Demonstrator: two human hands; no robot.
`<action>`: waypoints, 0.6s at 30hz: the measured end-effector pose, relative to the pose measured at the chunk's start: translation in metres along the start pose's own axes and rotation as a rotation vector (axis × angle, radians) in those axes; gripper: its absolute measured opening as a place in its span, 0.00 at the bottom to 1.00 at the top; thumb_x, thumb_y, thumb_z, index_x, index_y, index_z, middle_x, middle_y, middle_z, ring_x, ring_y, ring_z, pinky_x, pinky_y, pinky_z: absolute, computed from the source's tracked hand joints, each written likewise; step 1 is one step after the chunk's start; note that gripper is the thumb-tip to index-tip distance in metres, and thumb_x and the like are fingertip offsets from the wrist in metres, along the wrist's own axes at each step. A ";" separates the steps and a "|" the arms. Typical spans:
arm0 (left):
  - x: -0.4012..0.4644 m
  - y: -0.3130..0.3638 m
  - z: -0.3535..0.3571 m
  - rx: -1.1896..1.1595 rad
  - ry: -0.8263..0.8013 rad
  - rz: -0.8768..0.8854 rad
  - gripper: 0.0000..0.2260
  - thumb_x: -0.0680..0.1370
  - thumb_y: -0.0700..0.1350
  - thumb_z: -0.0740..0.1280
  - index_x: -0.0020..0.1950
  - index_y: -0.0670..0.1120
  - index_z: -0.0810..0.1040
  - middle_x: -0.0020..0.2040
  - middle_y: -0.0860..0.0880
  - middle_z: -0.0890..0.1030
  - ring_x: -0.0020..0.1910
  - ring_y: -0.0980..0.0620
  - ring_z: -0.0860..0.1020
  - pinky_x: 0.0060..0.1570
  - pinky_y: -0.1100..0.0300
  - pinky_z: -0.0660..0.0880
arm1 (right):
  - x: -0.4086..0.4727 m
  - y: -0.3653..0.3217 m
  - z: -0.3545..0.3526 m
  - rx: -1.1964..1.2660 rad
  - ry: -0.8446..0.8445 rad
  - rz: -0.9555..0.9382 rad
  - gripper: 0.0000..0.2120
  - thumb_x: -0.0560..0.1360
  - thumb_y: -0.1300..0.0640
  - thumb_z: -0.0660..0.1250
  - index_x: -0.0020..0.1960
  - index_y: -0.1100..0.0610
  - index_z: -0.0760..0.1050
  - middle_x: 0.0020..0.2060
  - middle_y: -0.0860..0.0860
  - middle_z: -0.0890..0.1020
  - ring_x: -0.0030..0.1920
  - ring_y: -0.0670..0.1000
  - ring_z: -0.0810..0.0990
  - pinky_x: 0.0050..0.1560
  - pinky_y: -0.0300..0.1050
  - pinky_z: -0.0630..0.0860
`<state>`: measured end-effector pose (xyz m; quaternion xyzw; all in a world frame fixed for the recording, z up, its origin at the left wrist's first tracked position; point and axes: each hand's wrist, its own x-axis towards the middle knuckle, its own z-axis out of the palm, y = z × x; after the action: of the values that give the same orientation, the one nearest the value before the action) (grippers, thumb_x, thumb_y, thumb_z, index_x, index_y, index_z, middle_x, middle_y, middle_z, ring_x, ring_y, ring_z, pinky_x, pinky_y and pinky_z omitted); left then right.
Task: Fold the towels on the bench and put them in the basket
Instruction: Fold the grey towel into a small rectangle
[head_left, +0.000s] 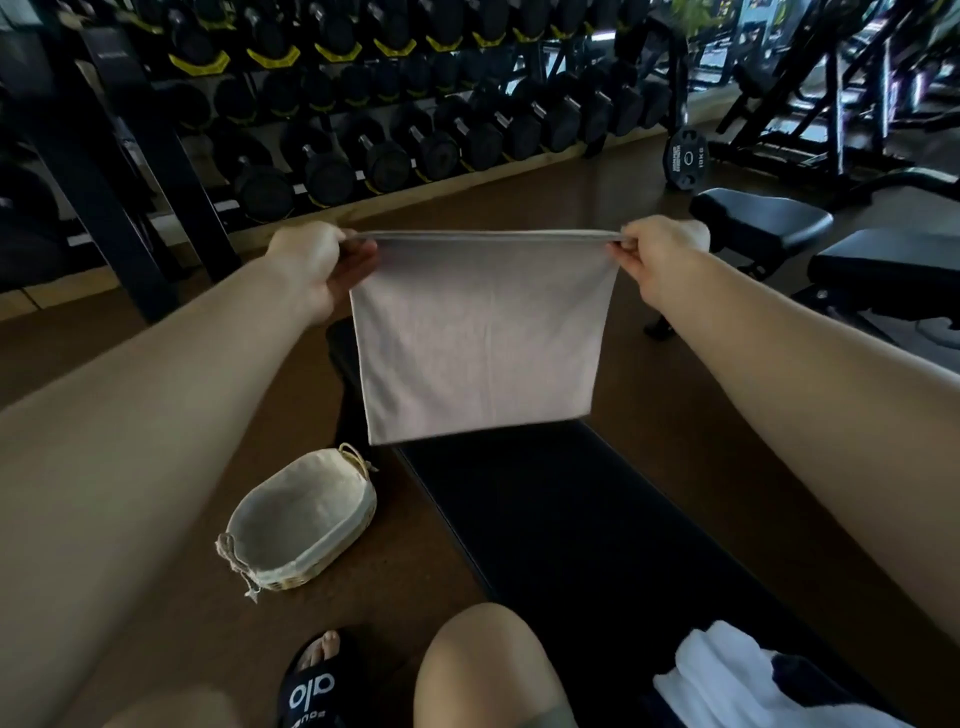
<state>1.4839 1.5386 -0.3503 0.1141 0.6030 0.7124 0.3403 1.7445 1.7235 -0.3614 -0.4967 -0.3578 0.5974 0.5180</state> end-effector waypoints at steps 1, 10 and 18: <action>0.005 0.006 0.003 -0.012 -0.012 0.029 0.10 0.85 0.35 0.57 0.51 0.40 0.77 0.43 0.45 0.80 0.38 0.54 0.82 0.34 0.61 0.81 | 0.004 -0.002 0.004 0.015 -0.002 -0.021 0.08 0.78 0.73 0.67 0.44 0.62 0.74 0.37 0.56 0.77 0.31 0.46 0.81 0.38 0.40 0.84; -0.011 -0.031 -0.010 0.123 0.020 0.125 0.12 0.85 0.35 0.55 0.51 0.44 0.78 0.46 0.44 0.80 0.39 0.53 0.82 0.39 0.61 0.83 | 0.009 0.025 -0.016 -0.105 -0.070 -0.057 0.06 0.76 0.74 0.67 0.47 0.64 0.77 0.49 0.60 0.79 0.48 0.55 0.83 0.41 0.43 0.85; -0.062 -0.212 -0.087 0.506 -0.020 -0.314 0.10 0.84 0.31 0.53 0.53 0.38 0.74 0.45 0.38 0.76 0.38 0.47 0.78 0.25 0.59 0.80 | -0.028 0.176 -0.141 -0.511 -0.036 0.409 0.10 0.70 0.79 0.65 0.48 0.68 0.75 0.47 0.62 0.78 0.43 0.58 0.83 0.31 0.44 0.83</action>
<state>1.5537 1.4409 -0.5547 0.1078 0.7683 0.4768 0.4133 1.8328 1.6473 -0.5558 -0.6616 -0.3980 0.5887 0.2394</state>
